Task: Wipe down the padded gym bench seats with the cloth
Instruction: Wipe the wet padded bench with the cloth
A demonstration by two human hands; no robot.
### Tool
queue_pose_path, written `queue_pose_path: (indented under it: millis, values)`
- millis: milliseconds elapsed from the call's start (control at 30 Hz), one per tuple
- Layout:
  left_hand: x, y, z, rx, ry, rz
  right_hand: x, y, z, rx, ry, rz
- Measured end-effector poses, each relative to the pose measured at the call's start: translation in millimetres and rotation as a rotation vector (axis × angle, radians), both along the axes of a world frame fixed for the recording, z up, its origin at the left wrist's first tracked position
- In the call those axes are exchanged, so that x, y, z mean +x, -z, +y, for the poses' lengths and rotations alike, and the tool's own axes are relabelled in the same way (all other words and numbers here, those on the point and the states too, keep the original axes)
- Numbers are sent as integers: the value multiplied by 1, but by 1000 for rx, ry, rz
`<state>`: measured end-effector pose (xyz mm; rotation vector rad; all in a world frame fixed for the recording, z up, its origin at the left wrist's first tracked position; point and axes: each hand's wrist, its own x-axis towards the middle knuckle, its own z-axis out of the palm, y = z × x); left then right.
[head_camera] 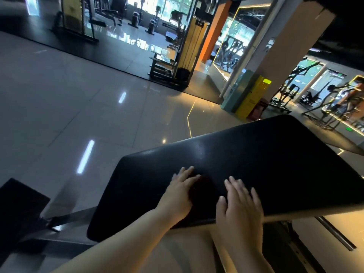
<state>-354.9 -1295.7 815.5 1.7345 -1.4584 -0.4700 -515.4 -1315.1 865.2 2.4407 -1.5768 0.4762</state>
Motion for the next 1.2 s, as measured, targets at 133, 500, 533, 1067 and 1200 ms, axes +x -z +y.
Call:
queue_pose_path:
  millis: [133, 500, 533, 1067, 1200]
  values:
    - [62, 67, 18, 171, -392, 200, 16, 14, 1, -59, 44, 142]
    - [59, 86, 54, -59, 9, -12, 77, 54, 13, -54, -117, 389]
    - [70, 97, 59, -58, -15, -7, 76, 56, 12, -59, -128, 388]
    - [51, 96, 84, -125, -78, -92, 80, 59, 15, -86, -129, 504]
    - [75, 152, 123, -162, -107, -76, 79, 61, 16, -85, -124, 503]
